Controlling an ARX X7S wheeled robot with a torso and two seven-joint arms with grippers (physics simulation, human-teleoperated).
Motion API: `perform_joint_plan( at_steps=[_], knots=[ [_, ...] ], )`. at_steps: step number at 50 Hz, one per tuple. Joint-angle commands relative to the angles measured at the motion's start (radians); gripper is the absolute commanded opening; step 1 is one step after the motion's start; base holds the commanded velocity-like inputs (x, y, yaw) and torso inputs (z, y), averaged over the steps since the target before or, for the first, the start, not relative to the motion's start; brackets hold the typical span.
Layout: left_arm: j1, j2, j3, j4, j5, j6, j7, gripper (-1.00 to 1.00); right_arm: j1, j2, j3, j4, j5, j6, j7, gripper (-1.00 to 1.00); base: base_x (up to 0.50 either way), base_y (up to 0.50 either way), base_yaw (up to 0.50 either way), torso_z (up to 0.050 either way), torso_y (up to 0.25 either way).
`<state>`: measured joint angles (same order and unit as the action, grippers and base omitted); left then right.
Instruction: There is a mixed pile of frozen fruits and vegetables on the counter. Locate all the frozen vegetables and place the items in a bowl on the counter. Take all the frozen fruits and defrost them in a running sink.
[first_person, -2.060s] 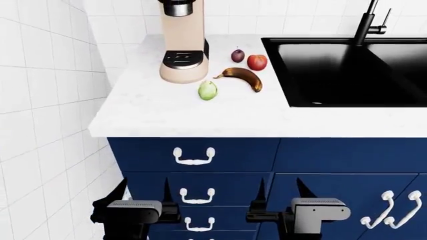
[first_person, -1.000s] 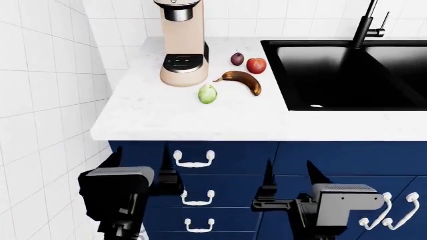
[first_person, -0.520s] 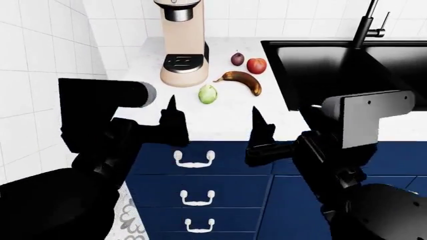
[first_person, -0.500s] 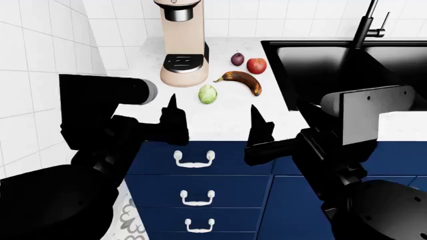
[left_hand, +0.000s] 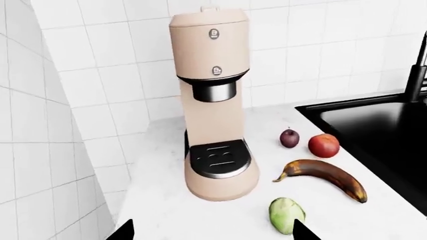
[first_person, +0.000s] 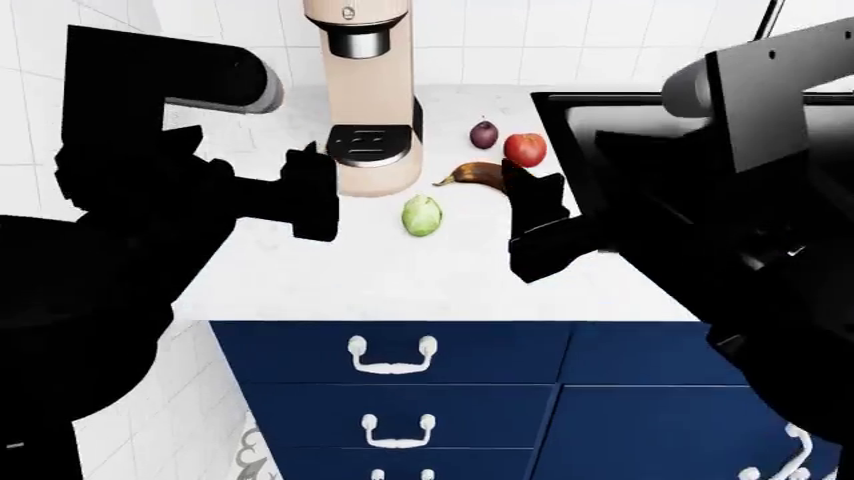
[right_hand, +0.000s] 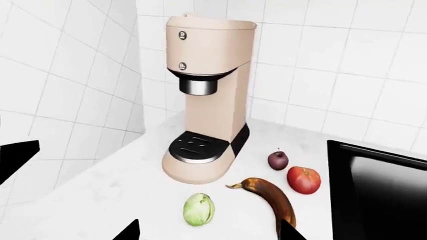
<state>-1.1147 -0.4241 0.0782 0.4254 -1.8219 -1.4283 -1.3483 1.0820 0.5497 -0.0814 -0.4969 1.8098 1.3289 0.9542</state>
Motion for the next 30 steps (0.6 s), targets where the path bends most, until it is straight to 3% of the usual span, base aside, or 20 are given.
perform_joint_plan(
  at_steps=[1,21,30],
  knots=[
    [-0.042,-0.080,0.032,-0.010,-0.098,0.040,-0.121,1.00,0.066,0.060,-0.036,0.039,0.129,-0.001,0.071,1.00,0.50,0.08,0.00,0.000,0.000],
    [-0.091,-0.150,0.122,-0.046,-0.035,0.033,-0.154,1.00,0.028,0.119,-0.029,0.025,0.186,-0.035,0.081,1.00,0.50,0.08,0.00,0.000,0.001],
    [-0.101,-0.162,0.151,-0.048,-0.047,0.044,-0.142,1.00,0.078,0.140,-0.101,0.040,0.247,-0.036,0.128,1.00,0.04,0.01,0.00,0.000,0.001]
  ],
)
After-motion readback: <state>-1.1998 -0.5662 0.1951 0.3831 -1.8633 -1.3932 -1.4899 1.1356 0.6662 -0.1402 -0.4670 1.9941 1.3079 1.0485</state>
